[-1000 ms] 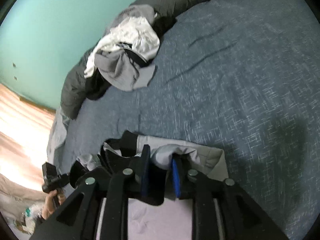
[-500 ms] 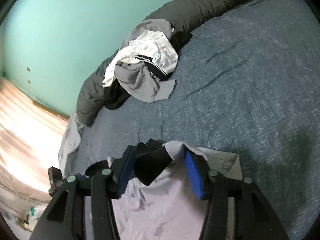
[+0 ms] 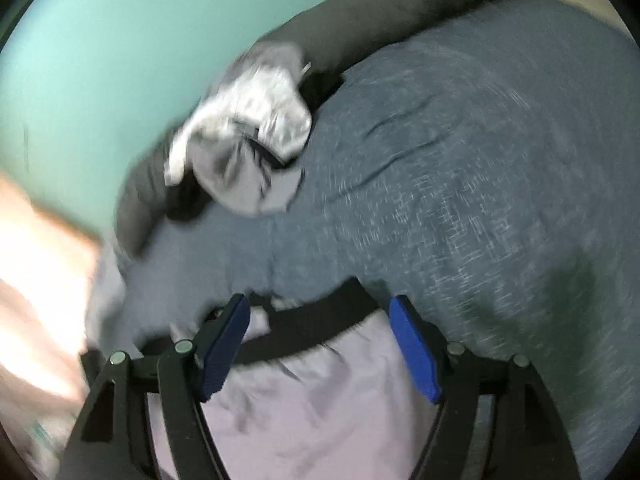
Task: Fold clothes
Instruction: 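Lay the black waistband over the collar with both tools, release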
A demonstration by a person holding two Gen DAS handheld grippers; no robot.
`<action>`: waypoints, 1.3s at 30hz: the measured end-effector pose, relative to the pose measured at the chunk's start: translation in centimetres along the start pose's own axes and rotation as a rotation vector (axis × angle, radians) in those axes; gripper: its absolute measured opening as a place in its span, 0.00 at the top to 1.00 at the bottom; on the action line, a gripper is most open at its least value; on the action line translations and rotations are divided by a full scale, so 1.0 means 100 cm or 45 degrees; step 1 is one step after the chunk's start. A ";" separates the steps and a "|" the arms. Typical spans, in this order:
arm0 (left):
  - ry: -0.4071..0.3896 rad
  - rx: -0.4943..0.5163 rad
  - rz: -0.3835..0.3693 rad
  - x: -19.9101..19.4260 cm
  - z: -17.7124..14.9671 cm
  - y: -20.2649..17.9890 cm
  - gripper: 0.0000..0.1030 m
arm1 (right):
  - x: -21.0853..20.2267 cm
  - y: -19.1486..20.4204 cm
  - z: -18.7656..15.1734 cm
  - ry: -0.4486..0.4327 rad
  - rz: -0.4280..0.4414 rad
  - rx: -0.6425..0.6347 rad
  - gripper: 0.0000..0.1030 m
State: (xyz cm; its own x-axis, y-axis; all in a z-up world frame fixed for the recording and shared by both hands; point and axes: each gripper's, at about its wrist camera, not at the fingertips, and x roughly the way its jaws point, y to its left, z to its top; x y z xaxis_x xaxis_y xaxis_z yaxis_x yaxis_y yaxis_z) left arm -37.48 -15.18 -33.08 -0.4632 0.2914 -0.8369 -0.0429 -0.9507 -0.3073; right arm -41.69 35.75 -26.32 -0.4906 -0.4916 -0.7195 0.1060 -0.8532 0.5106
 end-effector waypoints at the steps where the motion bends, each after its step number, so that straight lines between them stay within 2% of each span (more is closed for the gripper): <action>1: 0.001 0.010 0.016 0.003 0.000 0.000 0.47 | 0.004 0.006 -0.005 0.024 -0.038 -0.080 0.29; 5: -0.029 0.002 0.054 0.005 0.002 0.005 0.47 | 0.032 0.015 -0.024 0.108 -0.149 -0.265 0.29; 10: -0.053 0.045 0.102 0.009 0.009 0.008 0.47 | 0.058 0.022 -0.035 0.135 -0.281 -0.440 0.29; 15: -0.052 0.060 0.089 0.019 0.014 0.016 0.46 | 0.081 0.018 -0.033 0.177 -0.331 -0.501 0.31; 17: -0.049 0.075 0.080 0.023 0.016 0.017 0.46 | 0.082 0.013 -0.030 0.157 -0.290 -0.474 0.48; 18: -0.041 0.069 0.055 0.025 0.016 0.019 0.48 | 0.082 0.011 -0.029 0.152 -0.286 -0.467 0.51; 19: -0.034 0.062 0.030 0.028 0.017 0.020 0.55 | 0.084 0.010 -0.029 0.152 -0.287 -0.466 0.57; 20: -0.031 0.064 0.025 0.030 0.017 0.021 0.71 | 0.085 0.010 -0.029 0.153 -0.287 -0.473 0.69; 22: -0.038 0.079 0.026 0.031 0.017 0.019 0.75 | 0.083 0.010 -0.030 0.126 -0.305 -0.496 0.81; 24: -0.059 0.103 0.036 0.028 0.017 0.016 0.84 | 0.077 0.010 -0.030 0.084 -0.304 -0.497 0.86; 25: -0.072 0.113 0.035 0.025 0.017 0.014 0.85 | 0.075 0.011 -0.031 0.068 -0.305 -0.499 0.89; 31: -0.208 0.106 0.059 -0.010 0.023 0.012 0.87 | 0.051 0.024 -0.022 -0.076 -0.341 -0.527 0.90; 33: -0.218 0.092 0.045 -0.017 0.028 0.013 0.87 | 0.043 0.028 -0.017 -0.121 -0.350 -0.524 0.90; 39: -0.174 0.075 0.082 -0.003 0.040 0.015 0.87 | 0.068 0.033 -0.002 -0.050 -0.432 -0.514 0.90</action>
State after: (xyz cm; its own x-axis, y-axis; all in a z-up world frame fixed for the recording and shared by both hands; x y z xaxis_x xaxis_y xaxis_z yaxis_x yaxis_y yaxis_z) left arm -40.91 -17.17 -31.47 -0.5828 0.2160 -0.7834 -0.0592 -0.9727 -0.2242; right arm -44.46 29.57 -29.61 -0.5864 -0.1756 -0.7907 0.2562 -0.9663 0.0246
